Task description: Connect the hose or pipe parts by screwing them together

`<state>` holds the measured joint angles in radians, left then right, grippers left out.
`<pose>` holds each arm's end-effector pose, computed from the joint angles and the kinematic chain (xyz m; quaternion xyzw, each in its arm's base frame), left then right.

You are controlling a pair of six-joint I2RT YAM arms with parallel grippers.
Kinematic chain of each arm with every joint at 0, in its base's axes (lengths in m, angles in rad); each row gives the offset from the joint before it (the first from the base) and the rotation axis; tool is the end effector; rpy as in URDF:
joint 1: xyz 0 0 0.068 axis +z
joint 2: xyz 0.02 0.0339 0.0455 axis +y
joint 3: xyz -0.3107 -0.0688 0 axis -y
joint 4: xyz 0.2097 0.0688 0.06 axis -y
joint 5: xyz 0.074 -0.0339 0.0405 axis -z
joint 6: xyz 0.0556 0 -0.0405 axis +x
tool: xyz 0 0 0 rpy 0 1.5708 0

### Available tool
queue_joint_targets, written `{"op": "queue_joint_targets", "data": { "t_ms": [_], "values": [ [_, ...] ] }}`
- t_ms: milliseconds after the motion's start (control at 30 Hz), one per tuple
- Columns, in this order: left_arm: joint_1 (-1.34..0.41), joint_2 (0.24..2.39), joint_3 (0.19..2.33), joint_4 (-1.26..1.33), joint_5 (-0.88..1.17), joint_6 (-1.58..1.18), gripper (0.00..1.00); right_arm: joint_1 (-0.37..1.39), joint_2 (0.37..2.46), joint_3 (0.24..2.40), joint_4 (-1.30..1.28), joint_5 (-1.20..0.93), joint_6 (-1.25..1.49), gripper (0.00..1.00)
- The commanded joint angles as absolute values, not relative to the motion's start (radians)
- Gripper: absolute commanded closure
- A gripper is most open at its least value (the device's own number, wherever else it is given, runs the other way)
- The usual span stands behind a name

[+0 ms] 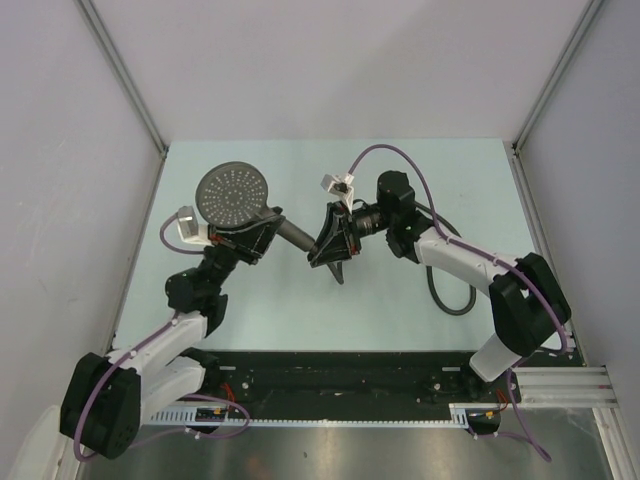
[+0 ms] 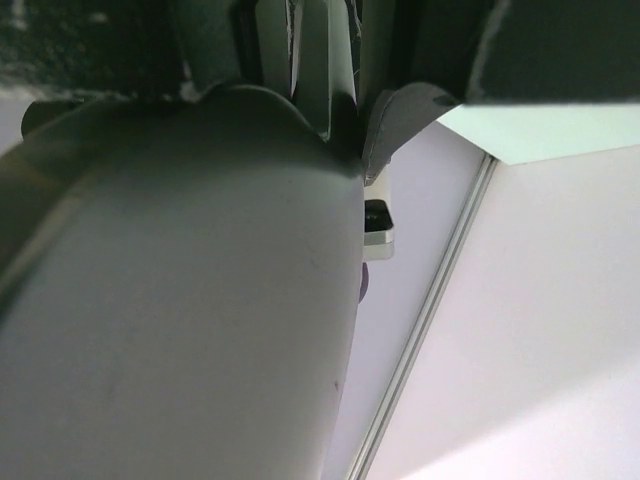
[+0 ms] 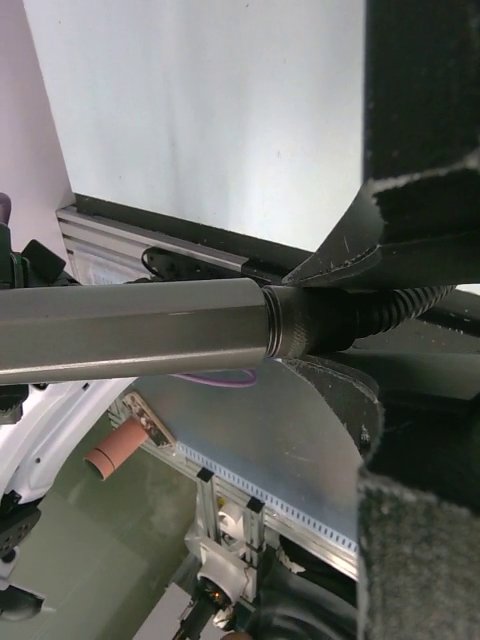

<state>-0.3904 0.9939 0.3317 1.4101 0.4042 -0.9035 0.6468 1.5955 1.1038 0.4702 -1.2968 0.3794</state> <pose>0.1253 -0.0752 0.3774 0.0785 0.4257 -0.6053 0.6681 0.2310 0.2415 0.3761 -0.4946 0.5082 0.6497 0.2739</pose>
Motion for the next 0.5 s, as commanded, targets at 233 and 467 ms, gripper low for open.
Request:
{"op": "queue_joint_targets", "data": {
  "t_ms": [233, 467],
  "values": [
    [-0.387, 0.855, 0.374, 0.977, 0.263, -0.781, 1.0, 0.675, 1.493, 1.166, 0.194, -0.904, 0.132, 0.37],
    [-0.388, 0.719, 0.57, 0.333, -0.099, -0.75, 1.0, 0.771, 1.431, 1.166, 0.005, -0.427, 0.014, 0.11]
  ]
}}
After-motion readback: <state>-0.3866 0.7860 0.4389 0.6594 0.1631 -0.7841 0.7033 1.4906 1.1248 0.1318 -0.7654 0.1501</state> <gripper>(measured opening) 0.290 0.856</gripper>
